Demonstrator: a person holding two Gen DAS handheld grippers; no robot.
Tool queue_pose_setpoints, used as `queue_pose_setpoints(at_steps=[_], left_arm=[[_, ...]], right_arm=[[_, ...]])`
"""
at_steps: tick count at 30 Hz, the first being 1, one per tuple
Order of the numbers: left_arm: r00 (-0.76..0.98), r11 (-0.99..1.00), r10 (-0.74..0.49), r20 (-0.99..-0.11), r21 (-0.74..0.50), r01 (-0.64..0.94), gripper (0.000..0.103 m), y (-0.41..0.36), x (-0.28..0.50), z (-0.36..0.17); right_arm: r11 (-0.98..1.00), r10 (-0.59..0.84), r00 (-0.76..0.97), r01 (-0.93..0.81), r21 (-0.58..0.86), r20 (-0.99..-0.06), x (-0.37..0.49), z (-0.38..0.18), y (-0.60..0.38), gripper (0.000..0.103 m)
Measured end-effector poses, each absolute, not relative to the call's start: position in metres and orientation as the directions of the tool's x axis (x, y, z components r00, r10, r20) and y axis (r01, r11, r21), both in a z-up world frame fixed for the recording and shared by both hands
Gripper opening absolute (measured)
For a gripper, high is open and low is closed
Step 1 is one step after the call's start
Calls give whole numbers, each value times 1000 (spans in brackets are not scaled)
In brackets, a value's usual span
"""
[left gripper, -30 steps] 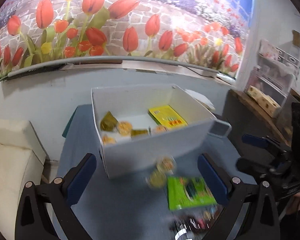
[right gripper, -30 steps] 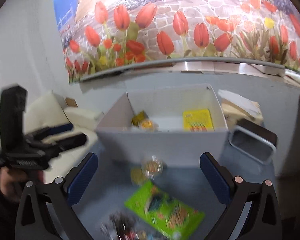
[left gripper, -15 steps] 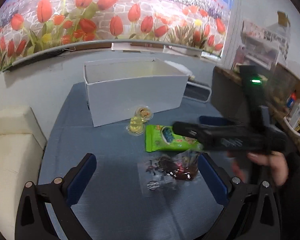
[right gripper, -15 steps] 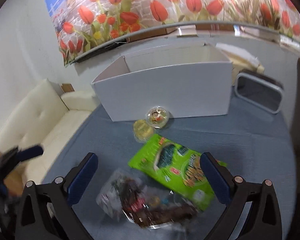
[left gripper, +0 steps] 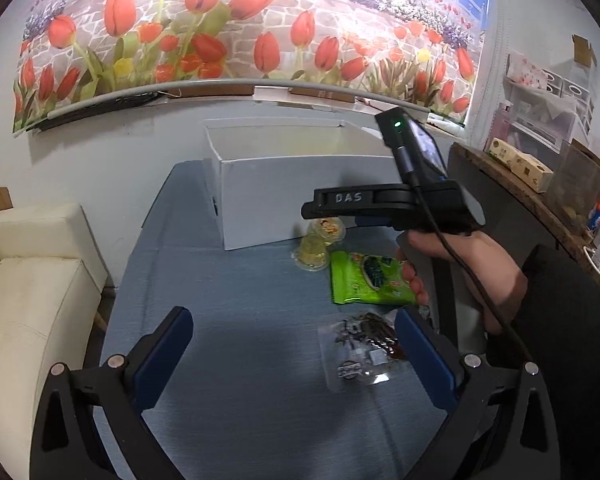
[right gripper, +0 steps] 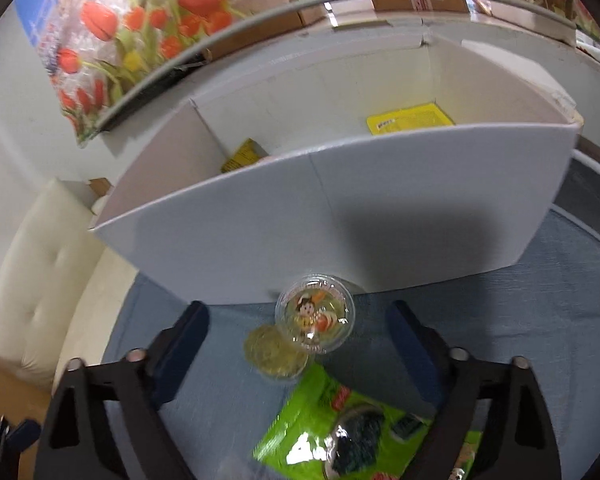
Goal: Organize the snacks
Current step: 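Move the right gripper to the last round jelly cup and grasp it, then grasp the small yellow jelly cup with the left gripper while the right gripper holds its cup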
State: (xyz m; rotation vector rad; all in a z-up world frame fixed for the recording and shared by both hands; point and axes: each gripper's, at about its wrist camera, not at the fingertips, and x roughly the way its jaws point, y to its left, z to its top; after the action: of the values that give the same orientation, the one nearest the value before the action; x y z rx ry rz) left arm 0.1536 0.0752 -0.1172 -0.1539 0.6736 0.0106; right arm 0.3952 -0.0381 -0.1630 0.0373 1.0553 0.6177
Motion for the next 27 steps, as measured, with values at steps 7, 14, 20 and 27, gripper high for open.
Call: queue_pose_setpoints(at_steps=[7, 14, 20, 27], left_arm=[[777, 985, -31, -629, -150, -82, 103, 85, 154, -123], [770, 984, -39, -637, -157, -80, 103, 85, 158, -127], [762, 987, -51, -645, -149, -60, 103, 78, 165, -129], [758, 988, -59, -649, -147, -49, 103, 71, 181, -131]], right_arm=[[845, 448, 319, -456, 279, -835, 399, -183, -21, 62], [836, 465, 318, -465, 291, -826, 397, -182, -24, 51], [809, 515, 325, -492, 323, -793, 388, -164, -39, 51], [759, 610, 360, -519, 392, -706, 375, -126, -78, 51]])
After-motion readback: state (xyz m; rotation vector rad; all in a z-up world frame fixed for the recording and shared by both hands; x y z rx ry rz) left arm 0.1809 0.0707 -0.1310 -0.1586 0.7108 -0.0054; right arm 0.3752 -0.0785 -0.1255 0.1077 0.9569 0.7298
